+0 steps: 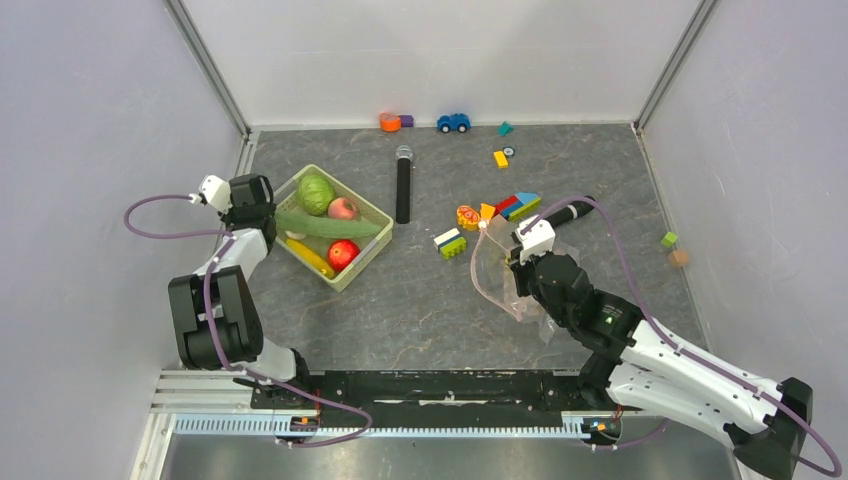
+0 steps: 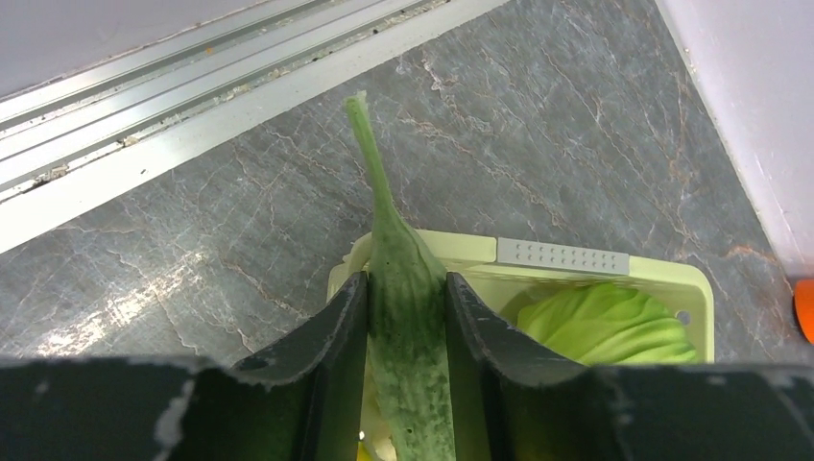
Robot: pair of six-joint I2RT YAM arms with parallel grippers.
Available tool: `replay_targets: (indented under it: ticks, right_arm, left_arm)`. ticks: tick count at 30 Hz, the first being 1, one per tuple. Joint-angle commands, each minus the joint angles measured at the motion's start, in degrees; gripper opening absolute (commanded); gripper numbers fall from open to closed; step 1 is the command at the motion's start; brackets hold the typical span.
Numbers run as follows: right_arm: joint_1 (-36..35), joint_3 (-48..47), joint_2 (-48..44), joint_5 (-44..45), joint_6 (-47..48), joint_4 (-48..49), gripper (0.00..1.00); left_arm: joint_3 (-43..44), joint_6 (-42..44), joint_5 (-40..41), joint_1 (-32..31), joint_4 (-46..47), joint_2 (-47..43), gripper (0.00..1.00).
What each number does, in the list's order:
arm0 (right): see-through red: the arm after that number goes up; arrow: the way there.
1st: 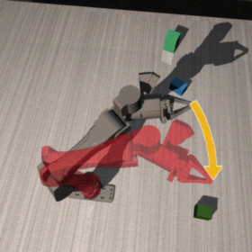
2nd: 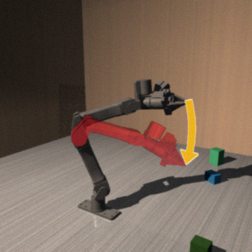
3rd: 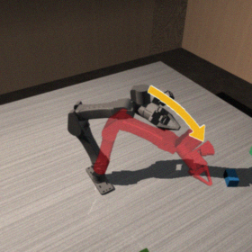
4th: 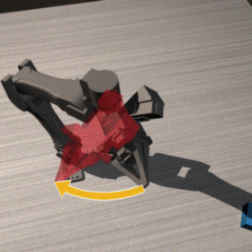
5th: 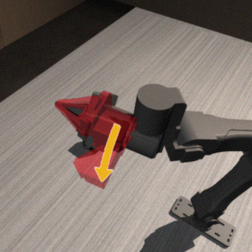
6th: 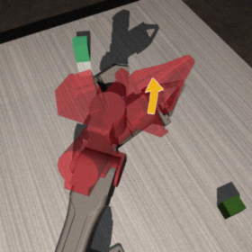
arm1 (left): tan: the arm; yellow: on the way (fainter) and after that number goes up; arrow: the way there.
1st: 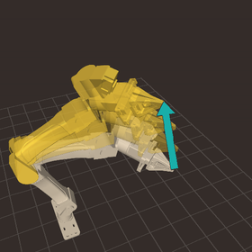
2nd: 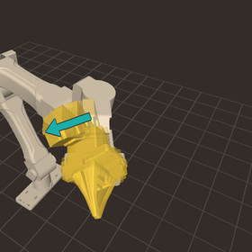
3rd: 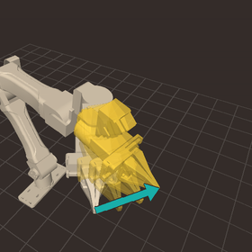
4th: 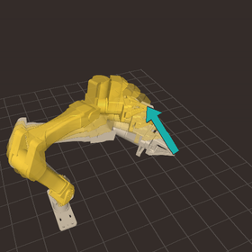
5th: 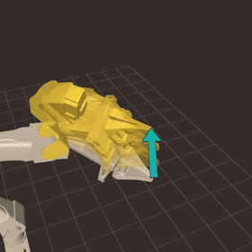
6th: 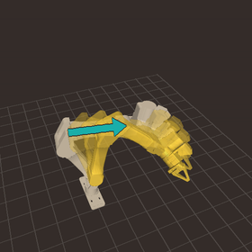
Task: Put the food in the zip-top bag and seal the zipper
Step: Pick up the fake vegetable from the bin.
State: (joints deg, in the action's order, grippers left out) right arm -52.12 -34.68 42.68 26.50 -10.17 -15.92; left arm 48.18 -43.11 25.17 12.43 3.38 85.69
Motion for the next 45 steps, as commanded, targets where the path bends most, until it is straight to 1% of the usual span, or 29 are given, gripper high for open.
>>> replay_targets:
  ticks: [1, 4, 10, 13, 14, 19, 23, 27, 34, 38, 42, 45]
  right_arm:
    - [0.01, -0.22, -0.77, 1.48, 0.35, 2.09, 0.12]
    - [0.00, -0.22, -0.75, 1.47, 0.43, 2.11, 0.12]
    - [0.01, -0.08, -1.25, 1.67, 0.40, 2.09, 0.12]
    - [0.03, -0.13, -1.26, 1.70, 0.46, 2.10, 0.13]
    - [0.00, -0.13, -1.25, 1.71, 0.46, 2.10, 0.12]
    - [0.02, -0.30, -1.04, 1.84, 0.45, 2.21, 0.12]
    - [0.02, -0.39, -0.90, 2.01, 0.42, 2.34, 0.12]
    - [0.00, -0.39, -0.64, 2.06, 0.42, 2.34, 0.12]
    - [0.01, -0.66, -0.37, 2.10, 0.45, 2.38, 0.12]
    - [0.06, -0.83, -0.16, 2.14, 0.43, 2.36, 0.13]
    - [0.00, -0.92, -0.01, 2.15, 0.50, 2.46, 0.12]
    - [0.08, -1.05, 0.12, 2.15, 0.54, 2.40, 0.12]
  left_arm:
    - [0.01, 2.67, -1.22, 0.32, 3.19, -0.95, 0.35]
    - [-1.12, 3.64, -2.32, 0.32, 5.18, -2.02, 0.30]
    - [-2.34, 4.67, -4.55, 0.32, 6.86, -4.34, 0.18]
    - [-2.39, 4.75, -5.12, 0.31, 6.32, -5.83, 0.05]
    - [-2.43, 4.60, -5.02, 0.32, 6.00, -6.49, 0.02]
    - [-3.15, 4.45, -6.27, 0.32, 6.13, -10.32, 0.02]
    - [-5.37, 4.41, -6.43, 0.32, 8.10, -15.44, 0.02]
    - [-6.25, 4.62, -6.53, 0.18, 8.14, -20.63, 0.02]
    - [-4.95, 4.29, -4.62, -0.44, 5.85, -27.47, 0.02]
    - [-4.51, 3.91, -5.90, -0.91, 5.15, -30.10, 0.02]
    - [-4.46, 4.89, -8.65, -3.33, 6.16, -32.19, 0.02]
    - [-3.43, 6.99, -8.72, -6.21, 6.69, -33.51, 0.02]
